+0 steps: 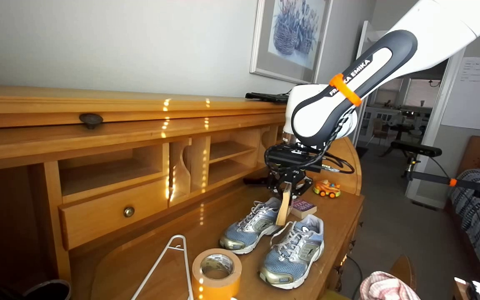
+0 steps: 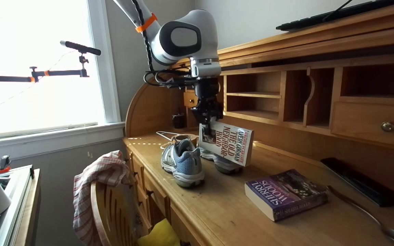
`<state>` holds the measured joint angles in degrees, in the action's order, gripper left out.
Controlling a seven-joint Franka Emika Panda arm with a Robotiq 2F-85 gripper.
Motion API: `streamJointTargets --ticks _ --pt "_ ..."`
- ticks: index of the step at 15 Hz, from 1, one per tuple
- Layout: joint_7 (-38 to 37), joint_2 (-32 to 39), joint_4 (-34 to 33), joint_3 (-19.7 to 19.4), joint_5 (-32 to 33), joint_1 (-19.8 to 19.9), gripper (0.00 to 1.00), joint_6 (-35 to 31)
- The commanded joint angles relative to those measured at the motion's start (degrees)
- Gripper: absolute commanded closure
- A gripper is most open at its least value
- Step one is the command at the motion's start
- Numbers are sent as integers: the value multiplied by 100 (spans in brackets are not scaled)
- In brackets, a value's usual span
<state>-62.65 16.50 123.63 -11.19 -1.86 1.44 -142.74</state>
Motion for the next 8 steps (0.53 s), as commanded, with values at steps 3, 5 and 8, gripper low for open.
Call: streamJointTargets --ticks 3,5,8 --pt "-178 -30 36 76 -150 3 94 1" --pt "-317 35 12 82 -66 -55 94 29" --pt "-400 153 -59 149 -94 -111 94 45"
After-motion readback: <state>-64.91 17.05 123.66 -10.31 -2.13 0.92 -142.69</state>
